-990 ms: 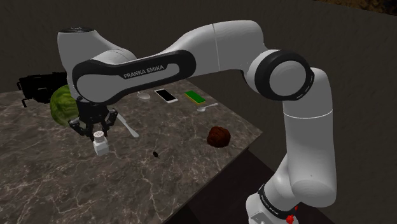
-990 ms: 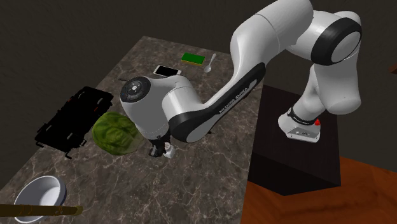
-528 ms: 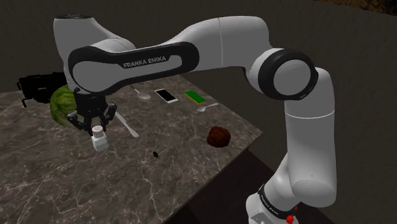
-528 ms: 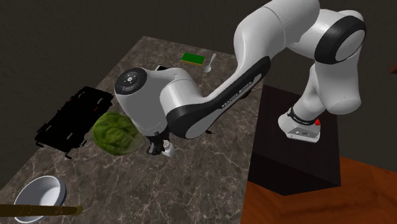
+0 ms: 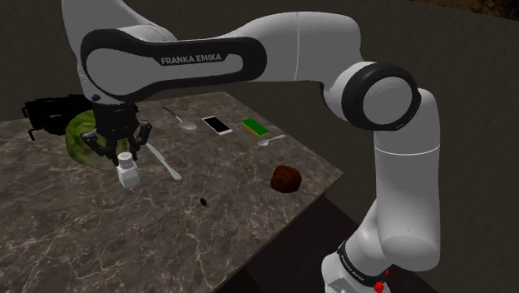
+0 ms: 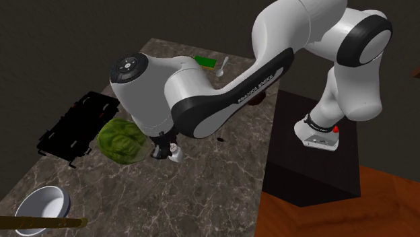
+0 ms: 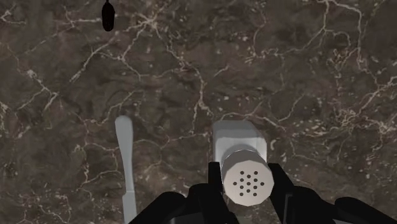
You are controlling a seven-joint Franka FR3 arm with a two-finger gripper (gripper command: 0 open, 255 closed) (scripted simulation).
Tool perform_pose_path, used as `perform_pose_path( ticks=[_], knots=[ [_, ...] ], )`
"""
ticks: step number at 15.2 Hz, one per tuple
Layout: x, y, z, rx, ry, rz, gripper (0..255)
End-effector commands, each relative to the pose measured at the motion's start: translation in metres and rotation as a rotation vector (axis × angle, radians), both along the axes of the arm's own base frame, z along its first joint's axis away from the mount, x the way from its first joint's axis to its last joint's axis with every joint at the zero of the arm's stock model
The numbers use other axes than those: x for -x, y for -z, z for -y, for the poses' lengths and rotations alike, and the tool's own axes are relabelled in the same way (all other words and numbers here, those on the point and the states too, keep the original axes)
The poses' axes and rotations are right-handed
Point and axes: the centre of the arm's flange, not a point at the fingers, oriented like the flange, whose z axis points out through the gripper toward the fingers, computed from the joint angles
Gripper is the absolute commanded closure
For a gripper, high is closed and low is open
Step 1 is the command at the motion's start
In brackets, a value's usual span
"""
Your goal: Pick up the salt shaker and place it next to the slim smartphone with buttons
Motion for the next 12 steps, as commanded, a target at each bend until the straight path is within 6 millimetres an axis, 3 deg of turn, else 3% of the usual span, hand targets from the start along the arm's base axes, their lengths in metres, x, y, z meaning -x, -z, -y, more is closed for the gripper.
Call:
perform_pose_path(
  ticks=[1, 12],
  knots=[
    [0.001, -0.011, 0.000, 0.000, 0.000, 0.000, 255],
    [0.001, -0.069, 0.000, 0.000, 0.000, 0.000, 255]
  ],
)
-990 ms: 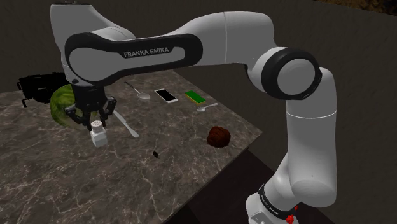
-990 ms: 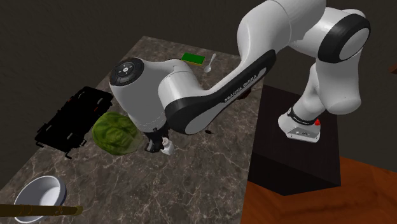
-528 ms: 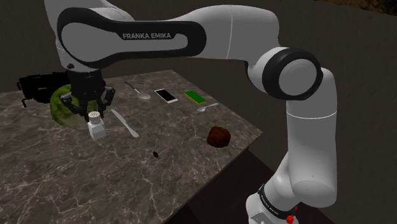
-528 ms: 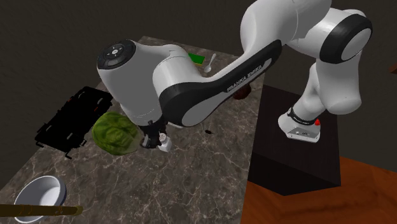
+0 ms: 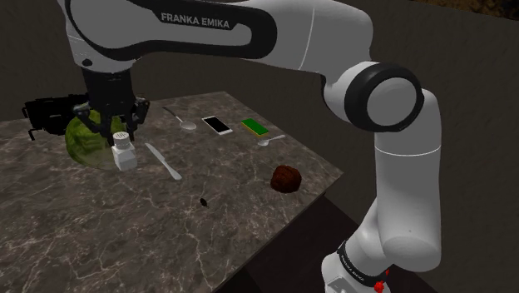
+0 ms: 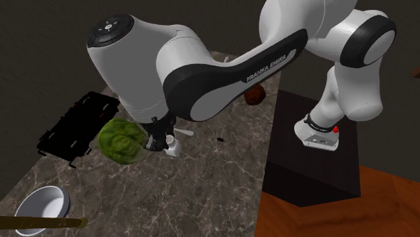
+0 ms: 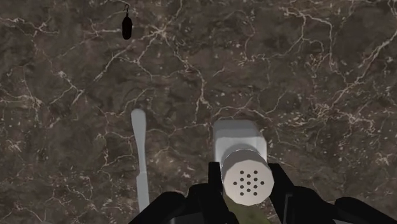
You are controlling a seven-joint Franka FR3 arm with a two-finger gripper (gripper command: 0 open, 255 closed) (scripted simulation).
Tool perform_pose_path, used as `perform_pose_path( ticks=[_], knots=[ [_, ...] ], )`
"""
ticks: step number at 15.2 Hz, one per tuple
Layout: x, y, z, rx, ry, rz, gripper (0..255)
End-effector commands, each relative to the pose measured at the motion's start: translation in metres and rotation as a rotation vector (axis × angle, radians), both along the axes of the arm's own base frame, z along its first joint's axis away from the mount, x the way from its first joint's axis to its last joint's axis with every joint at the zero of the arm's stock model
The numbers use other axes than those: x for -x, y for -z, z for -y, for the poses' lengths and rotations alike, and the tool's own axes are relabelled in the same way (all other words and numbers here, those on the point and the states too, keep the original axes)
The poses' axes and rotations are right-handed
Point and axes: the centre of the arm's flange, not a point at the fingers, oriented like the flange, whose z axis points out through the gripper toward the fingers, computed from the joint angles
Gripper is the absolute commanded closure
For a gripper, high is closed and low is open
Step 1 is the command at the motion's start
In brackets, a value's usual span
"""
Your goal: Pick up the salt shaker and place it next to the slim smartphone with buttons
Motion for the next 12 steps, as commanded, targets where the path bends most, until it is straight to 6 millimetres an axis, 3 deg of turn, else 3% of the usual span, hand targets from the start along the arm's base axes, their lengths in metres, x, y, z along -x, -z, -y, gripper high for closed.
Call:
perform_pose_path(
  ticks=[1, 6, 12],
  knots=[
    [-0.001, -0.011, 0.000, 0.000, 0.000, 0.000, 255],
    [-0.001, -0.033, 0.000, 0.000, 0.000, 0.000, 255],
    [-0.025, -0.034, 0.076, 0.000, 0.000, 0.000, 255]
  ],
)
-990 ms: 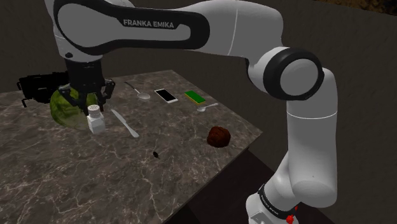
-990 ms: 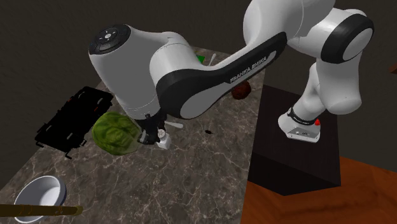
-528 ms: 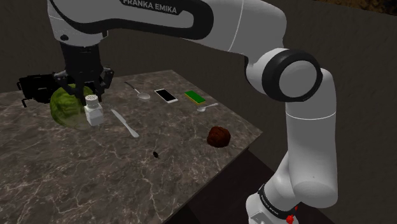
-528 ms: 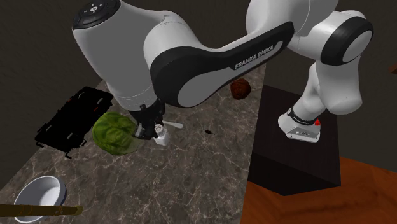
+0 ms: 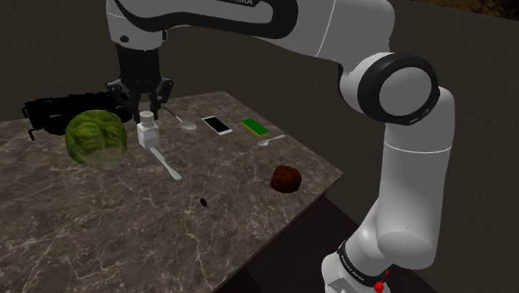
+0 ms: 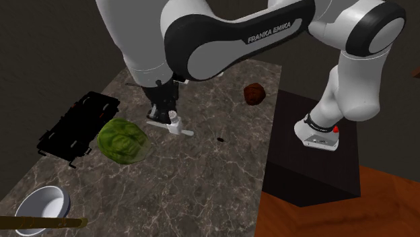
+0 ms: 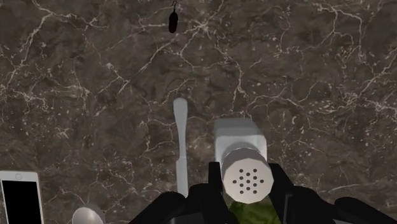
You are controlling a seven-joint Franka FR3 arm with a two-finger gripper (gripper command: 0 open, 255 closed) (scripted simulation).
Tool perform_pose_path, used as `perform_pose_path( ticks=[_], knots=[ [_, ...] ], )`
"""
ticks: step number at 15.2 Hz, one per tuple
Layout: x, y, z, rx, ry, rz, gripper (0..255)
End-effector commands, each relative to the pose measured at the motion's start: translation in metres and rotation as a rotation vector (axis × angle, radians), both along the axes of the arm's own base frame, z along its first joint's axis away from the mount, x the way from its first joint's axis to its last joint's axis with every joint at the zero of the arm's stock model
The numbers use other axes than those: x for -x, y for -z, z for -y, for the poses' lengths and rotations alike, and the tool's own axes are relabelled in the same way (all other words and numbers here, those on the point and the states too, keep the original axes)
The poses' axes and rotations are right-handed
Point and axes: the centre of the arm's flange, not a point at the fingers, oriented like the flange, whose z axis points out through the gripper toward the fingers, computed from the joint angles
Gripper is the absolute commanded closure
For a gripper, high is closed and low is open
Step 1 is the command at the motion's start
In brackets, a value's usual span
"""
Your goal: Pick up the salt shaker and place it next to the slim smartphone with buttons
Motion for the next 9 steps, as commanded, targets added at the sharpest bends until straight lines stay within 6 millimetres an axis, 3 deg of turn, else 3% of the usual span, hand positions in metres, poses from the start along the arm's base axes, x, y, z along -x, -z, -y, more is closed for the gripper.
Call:
perform_pose_path(
  ticks=[1, 9],
  knots=[
    [-0.008, 0.001, 0.024, 0.000, -0.001, 0.000, 255],
    [-0.039, 0.001, 0.125, 0.000, -0.001, 0.000, 255]
  ],
)
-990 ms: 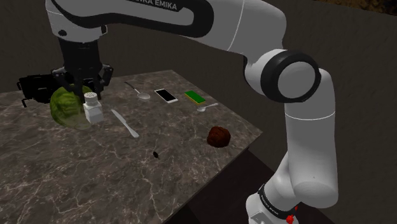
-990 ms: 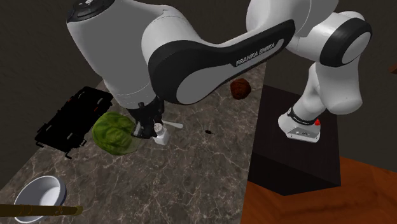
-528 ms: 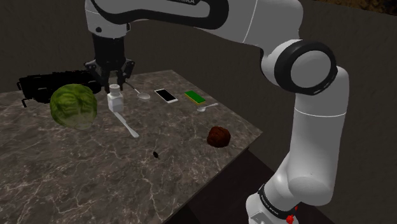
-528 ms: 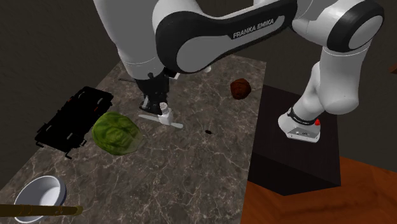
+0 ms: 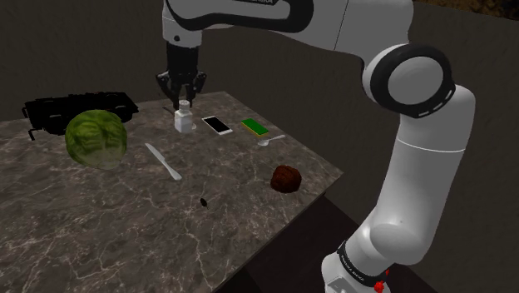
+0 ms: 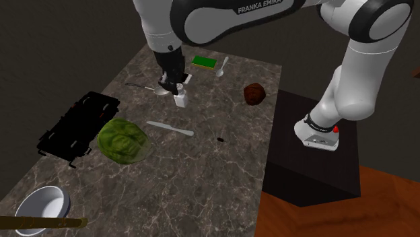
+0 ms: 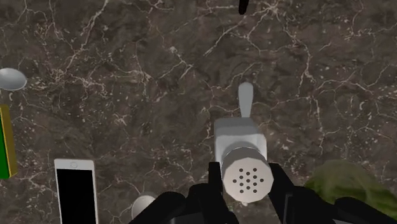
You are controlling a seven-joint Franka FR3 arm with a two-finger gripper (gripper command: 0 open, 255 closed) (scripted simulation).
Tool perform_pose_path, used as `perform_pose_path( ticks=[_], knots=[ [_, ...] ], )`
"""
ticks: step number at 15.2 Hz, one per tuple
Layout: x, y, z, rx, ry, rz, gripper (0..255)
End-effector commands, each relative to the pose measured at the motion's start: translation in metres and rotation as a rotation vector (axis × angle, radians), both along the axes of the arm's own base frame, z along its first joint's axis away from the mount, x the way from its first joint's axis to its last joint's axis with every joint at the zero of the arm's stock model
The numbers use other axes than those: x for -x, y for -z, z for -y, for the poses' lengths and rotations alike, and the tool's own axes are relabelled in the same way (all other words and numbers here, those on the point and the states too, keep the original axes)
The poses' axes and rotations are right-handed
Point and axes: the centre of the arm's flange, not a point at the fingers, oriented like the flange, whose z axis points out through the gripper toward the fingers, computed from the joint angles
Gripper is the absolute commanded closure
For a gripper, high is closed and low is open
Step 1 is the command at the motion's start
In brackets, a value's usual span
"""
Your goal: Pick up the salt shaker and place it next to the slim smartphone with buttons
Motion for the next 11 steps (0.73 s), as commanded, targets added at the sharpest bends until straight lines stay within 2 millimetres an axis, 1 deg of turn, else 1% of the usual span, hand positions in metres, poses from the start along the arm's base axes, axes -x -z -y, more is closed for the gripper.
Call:
perform_pose_path(
  ticks=[1, 11],
  knots=[
    [-0.006, 0.000, 0.025, 0.000, -0.001, 0.000, 255],
    [-0.045, -0.001, 0.151, 0.000, -0.001, 0.000, 255]
  ],
)
